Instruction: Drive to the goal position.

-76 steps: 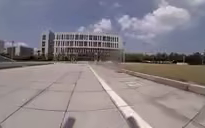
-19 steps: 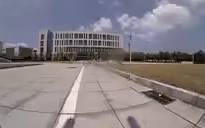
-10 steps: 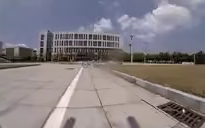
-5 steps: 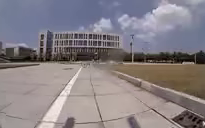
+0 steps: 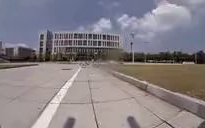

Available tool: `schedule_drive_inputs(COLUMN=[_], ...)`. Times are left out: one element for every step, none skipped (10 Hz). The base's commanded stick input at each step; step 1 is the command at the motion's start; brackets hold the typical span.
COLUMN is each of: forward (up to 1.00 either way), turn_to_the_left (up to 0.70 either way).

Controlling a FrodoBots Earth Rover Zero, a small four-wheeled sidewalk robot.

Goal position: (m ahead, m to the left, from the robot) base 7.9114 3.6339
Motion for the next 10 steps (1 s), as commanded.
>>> schedule_drive_inputs(forward=[0.70, 0.70, 0.70, 0.70, 0.70, 0.70, 0.70, 0.70, 0.70, 0.70], turn_to_the_left=[0.35, 0.35, 0.35, 0.35, 0.35, 0.35, 0.35, 0.35, 0.18, 0.00])
